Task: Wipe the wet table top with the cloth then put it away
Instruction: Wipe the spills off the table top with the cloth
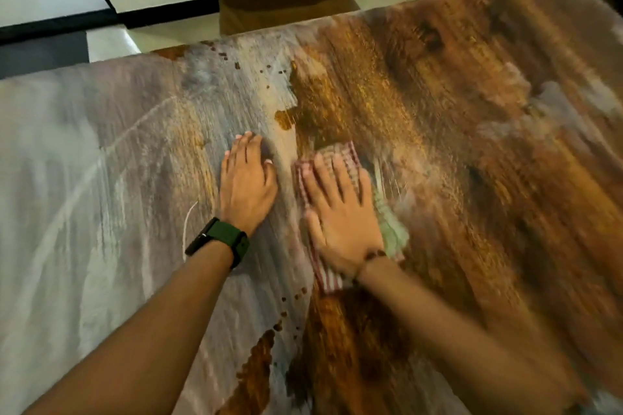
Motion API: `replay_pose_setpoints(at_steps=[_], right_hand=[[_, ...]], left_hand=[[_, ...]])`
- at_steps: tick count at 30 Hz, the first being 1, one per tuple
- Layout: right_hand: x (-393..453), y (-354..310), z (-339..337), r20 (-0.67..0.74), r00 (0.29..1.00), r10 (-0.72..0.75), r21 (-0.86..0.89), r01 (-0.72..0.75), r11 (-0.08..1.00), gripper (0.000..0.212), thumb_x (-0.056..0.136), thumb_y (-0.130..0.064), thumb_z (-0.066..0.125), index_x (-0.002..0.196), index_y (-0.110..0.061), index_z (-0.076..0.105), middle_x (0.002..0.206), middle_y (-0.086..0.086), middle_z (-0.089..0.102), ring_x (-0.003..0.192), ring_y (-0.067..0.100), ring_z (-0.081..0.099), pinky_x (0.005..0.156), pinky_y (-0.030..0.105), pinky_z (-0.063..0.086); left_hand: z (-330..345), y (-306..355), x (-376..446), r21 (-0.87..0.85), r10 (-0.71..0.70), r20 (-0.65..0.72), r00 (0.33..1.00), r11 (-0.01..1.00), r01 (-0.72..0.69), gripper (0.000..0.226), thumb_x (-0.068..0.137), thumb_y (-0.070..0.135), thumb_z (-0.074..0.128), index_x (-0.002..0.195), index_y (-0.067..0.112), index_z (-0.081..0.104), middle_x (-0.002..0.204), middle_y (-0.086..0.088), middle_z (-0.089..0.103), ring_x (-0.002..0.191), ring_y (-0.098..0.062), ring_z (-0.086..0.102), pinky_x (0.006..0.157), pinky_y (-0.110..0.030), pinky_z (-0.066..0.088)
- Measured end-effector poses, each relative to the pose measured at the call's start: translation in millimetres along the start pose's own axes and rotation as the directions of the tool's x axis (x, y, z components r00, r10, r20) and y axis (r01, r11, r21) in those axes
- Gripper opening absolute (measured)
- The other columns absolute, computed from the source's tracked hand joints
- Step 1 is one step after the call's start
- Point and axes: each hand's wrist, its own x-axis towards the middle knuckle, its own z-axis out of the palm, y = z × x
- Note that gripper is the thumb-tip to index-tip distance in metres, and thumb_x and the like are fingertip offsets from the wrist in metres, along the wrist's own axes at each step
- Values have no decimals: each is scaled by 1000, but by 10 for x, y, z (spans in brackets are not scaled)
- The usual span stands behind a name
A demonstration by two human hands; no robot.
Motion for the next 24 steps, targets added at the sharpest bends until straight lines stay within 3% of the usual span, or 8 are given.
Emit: replay_pose_setpoints(at_steps=[3,7,11,15,21,24], right_hand=[[-714,-70,209,-24,1000,-17,-47,16,999,57,97,-46,20,151,-25,18,158,-1,15,145,26,10,110,55,10],[-595,-19,190,-3,1000,-19,-106,19,994,54,97,-46,18,148,-29,24,155,-5,25,142,24,19,106,58,14],[88,40,79,-45,998,35,-90,-39,995,58,93,-44,25,149,-29,23,155,-3,22,143,24,19,109,57,8],[1158,137,-105,-37,997,72,-41,-73,996,61,92,-49,5,150,-33,0,158,-7,-7,146,20,-9,111,53,-12],[2416,207,-332,-60,992,111,-24,-113,993,57,98,-43,20,151,-28,5,160,-2,-2,146,24,-6,112,57,-7],[2703,190,-406,-44,988,148,-10,-149,989,56,99,-43,18,151,-28,5,160,-3,-2,146,24,-7,113,57,-7]], left_hand=[[24,-42,27,188,65,12,998,980,-66,56,93,36,20,142,12,29,152,-11,25,141,-27,17,114,-45,8],[82,-11,34,259,128,111,986,954,-153,63,89,46,2,147,22,15,155,0,16,143,-24,6,113,-53,3],[73,-57,33,89,119,81,990,988,-126,63,88,53,-3,146,32,7,155,9,5,142,-10,-5,115,-46,-6],[26,-47,8,3,106,102,989,994,-107,63,84,62,-8,142,38,-5,153,15,-5,141,-4,-13,114,-40,-13],[-6,-24,15,-58,91,109,990,995,-85,68,80,67,-11,141,38,-10,153,17,-8,138,2,-18,114,-36,-15],[17,-39,59,30,50,99,994,998,-53,69,82,60,-6,145,32,-6,154,14,-8,138,0,-17,113,-33,-17]])
